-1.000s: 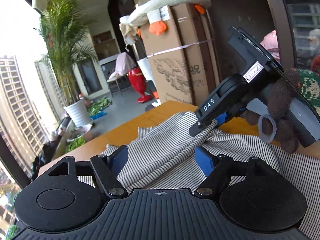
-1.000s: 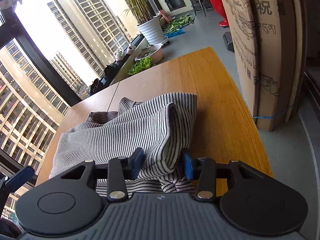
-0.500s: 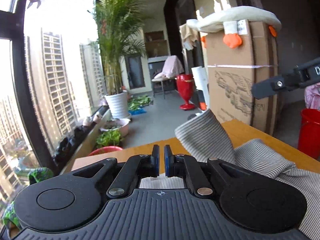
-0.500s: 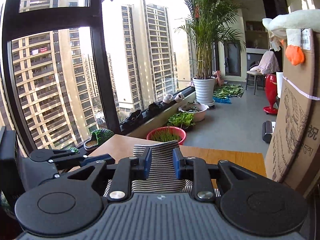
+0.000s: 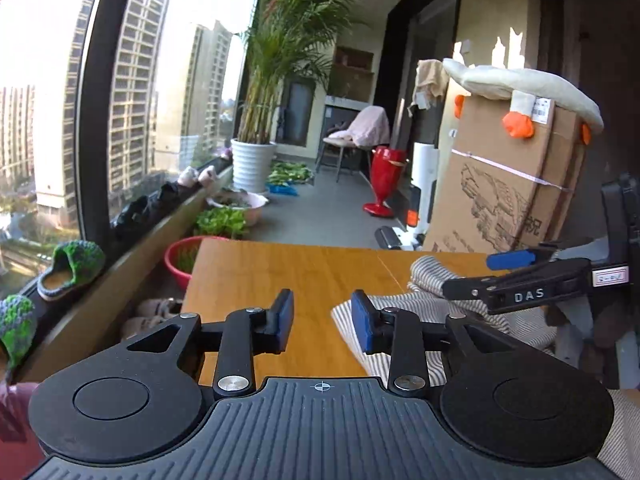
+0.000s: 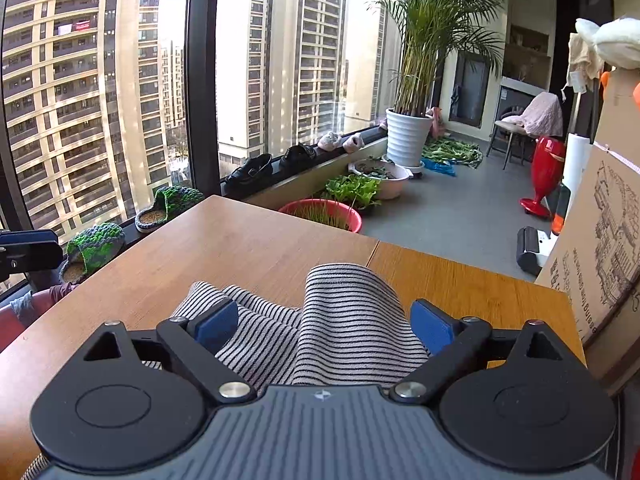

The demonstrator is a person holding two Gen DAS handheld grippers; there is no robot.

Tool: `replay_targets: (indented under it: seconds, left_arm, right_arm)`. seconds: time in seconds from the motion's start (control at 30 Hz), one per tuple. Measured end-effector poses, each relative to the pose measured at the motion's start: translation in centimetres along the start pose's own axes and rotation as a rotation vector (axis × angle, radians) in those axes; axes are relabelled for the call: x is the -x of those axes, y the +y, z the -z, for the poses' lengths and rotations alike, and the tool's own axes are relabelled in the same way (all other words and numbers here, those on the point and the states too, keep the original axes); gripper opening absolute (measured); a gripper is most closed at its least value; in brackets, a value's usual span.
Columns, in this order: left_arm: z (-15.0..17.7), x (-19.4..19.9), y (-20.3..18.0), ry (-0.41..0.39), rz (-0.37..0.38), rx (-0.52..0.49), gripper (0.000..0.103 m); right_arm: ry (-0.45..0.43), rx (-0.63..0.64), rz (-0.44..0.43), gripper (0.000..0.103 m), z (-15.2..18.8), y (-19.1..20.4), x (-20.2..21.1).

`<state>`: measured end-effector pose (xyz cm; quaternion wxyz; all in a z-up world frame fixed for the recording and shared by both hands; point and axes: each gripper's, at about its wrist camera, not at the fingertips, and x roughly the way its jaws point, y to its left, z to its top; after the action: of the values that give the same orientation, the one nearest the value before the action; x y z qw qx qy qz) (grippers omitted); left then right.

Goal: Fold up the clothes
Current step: 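Grasp the shirt edge with the right gripper while the left gripper grasps another edge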

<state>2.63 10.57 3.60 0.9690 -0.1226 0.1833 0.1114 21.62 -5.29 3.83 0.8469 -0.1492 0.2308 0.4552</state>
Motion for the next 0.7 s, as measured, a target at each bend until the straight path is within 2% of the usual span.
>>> replay_targets:
  seconds: [0.03, 0.07, 0.1, 0.13, 0.17, 0.2, 0.27, 0.3, 0.33, 0.4, 0.47, 0.5, 0.53, 0.6, 0.63, 0.67, 0.7]
  left_arm:
    - [0.4, -0.8, -1.0, 0.031, 0.061, -0.001, 0.046]
    - [0.7, -1.5, -2.0, 0.056, 0.104, -0.012, 0.048]
    - [1.1, -2.1, -3.0, 0.073, 0.119, -0.04, 0.056]
    - [1.5, -2.5, -4.0, 0.083, 0.122, -0.077, 0.066]
    - [1.8, -2.7, -4.9, 0.083, 0.107, -0.13, 0.072]
    - [2.2, -2.8, -5.9, 0.08, 0.094, -0.186, 0.08]
    - [2.5, -3.4, -8.0, 0.065, 0.105, -0.259, 0.087]
    - [2.5, -3.7, -8.9, 0.058, 0.119, -0.285, 0.093]
    - [2.5, -4.0, -9.8, 0.049, 0.134, -0.304, 0.094]
    - [2.2, -4.3, -11.4, 0.019, 0.166, -0.324, 0.094]
    - [1.6, -4.8, -13.3, -0.026, 0.162, -0.356, 0.091]
    - [1.3, -4.9, -13.8, -0.051, 0.131, -0.373, 0.074]
    - [0.9, -5.0, -13.9, -0.069, 0.095, -0.381, 0.042]
    - [0.2, -4.6, -12.9, -0.075, 0.074, -0.339, 0.017]
    - [-0.2, -4.0, -11.7, -0.081, 0.052, -0.302, 0.014]
    - [-0.5, -3.3, -10.5, -0.095, 0.015, -0.276, 0.014]
    - [-0.9, -2.4, -9.0, -0.111, -0.028, -0.247, 0.013]
  right_arm:
    - [0.027, 0.035, 0.025, 0.094, 0.1, 0.0, -1.4]
    - [0.052, 0.067, 0.044, 0.087, 0.2, -0.2, -2.6]
    - [0.076, 0.076, 0.037, 0.061, 0.3, -0.9, -3.3]
    - [0.099, 0.07, 0.013, 0.041, 0.4, -1.9, -3.7]
    - [0.115, 0.036, -0.016, 0.018, 0.5, -2.9, -3.2]
    - [0.115, -0.012, -0.035, 0.008, 0.3, -3.9, -2.0]
    - [0.091, -0.091, -0.07, 0.008, -0.5, -5.5, 0.7]
    - [0.077, -0.135, -0.108, 0.008, -1.0, -6.0, 1.9]
    - [0.061, -0.172, -0.152, 0.008, -1.5, -6.2, 3.3]
    - [0.033, -0.207, -0.233, 0.008, -2.2, -6.3, 6.5]
    - [0.002, -0.199, -0.297, 0.008, -2.7, -6.0, 9.2]
    - [-0.014, -0.187, -0.32, 0.008, -2.8, -5.8, 10.4]
    - [-0.03, -0.175, -0.337, 0.008, -2.9, -5.6, 11.5]
    - [-0.076, -0.155, -0.335, 0.009, -3.0, -5.5, 13.6]
    - [-0.104, -0.147, -0.328, 0.011, -3.2, -5.8, 14.1]
    - [-0.13, -0.135, -0.328, 0.025, -3.2, -6.1, 14.5]
    - [-0.147, -0.115, -0.327, 0.045, -3.1, -6.2, 14.8]
